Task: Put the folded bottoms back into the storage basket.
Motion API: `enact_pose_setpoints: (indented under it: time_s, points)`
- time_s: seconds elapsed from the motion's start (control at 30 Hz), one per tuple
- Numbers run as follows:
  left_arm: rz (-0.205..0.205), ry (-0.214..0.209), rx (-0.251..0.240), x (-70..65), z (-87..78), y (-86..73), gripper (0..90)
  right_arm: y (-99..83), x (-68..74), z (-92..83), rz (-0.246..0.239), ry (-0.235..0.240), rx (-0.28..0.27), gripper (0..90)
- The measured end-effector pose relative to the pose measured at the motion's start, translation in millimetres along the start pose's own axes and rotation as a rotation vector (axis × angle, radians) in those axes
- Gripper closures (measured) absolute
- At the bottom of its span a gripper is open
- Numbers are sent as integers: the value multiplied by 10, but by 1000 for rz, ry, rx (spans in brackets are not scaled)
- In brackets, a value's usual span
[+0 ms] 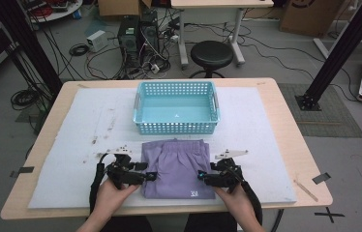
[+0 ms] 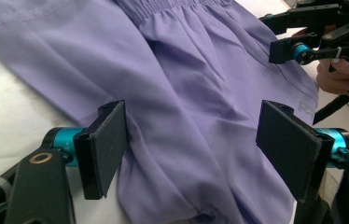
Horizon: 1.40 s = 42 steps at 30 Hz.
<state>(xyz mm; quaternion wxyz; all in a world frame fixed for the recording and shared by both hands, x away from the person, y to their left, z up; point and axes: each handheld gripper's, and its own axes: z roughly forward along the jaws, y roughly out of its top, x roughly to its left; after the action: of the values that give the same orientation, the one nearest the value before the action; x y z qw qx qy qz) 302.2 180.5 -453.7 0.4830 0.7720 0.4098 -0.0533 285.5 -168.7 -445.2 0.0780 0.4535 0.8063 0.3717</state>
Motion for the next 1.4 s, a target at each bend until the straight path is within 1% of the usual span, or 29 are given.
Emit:
enact_pose_setpoints:
  time_s: [0.1,0.17,0.23,0.3,0.37,0.43,0.5,0.57,0.6,0.67,0.7,0.73,0.8,0.83,0.87,0.9,0.93,0.97,1.0,1.07,1.13,1.2,1.23,1.27,1.3,1.33,1.4]
  points:
    - [8,20,-2,7,-19,-6,295,12,3,-5,-1,-2,0,461]
    - [8,46,-8,0,-37,-15,296,17,-21,-24,9,-28,-11,456]
    - [16,68,-11,-14,-43,-22,296,12,-38,-5,19,-27,-1,459]
    - [30,91,-9,-39,-39,-25,296,16,-15,-4,9,-37,-1,454]
    - [55,111,-6,-66,-29,-31,296,24,-8,-5,13,-36,-3,455]
    - [52,118,-4,-71,-29,-27,296,20,2,11,12,-43,0,456]
    - [60,154,-6,-83,-40,-25,295,21,15,15,4,-48,2,458]
    - [64,175,-14,-90,-71,-34,289,20,8,9,3,-39,1,480]
    - [65,179,-18,-94,-87,-39,290,18,-11,0,6,-34,0,494]
    - [60,190,-13,-83,-95,-48,287,16,-36,-5,14,-29,-1,494]
    - [56,190,-5,-71,-89,-53,266,15,-33,-1,12,-32,-1,492]
    - [57,194,-15,-75,-78,-61,254,17,-27,2,8,-35,-1,484]
    - [54,207,-2,-96,-72,-37,248,23,-5,12,0,-37,1,472]
    - [68,226,5,-115,-75,-23,248,24,-1,11,0,-40,1,471]
    - [87,247,1,-135,-83,-19,248,23,-5,10,1,-36,1,472]
    - [92,253,1,-133,-89,-25,248,20,-10,8,4,-35,0,473]
    - [76,247,11,-116,-83,-35,248,18,-17,7,2,-31,-1,473]
    - [70,241,6,-104,-74,-48,248,18,-17,6,4,-30,-1,472]
    - [71,241,-6,-105,-74,-64,242,18,-16,8,3,-32,-2,469]
    - [64,250,-8,-133,-49,-63,216,19,2,13,0,-38,0,461]
    - [55,248,-13,-147,-25,-58,205,15,11,19,4,-41,-5,463]
    - [48,243,-17,-149,-11,-51,207,15,8,19,8,-38,-9,496]
    - [39,236,-21,-151,-10,-47,223,13,3,23,6,-33,-12,518]
    - [35,221,-25,-158,-1,-47,272,9,-4,29,5,-21,-20,545]
    - [49,205,-17,-179,27,-49,329,9,-1,31,7,-18,-19,555]
    - [57,217,-17,-204,51,-46,344,10,5,39,7,-15,-22,568]
    - [55,218,-13,-214,77,-31,347,17,16,49,-6,-21,-20,580]
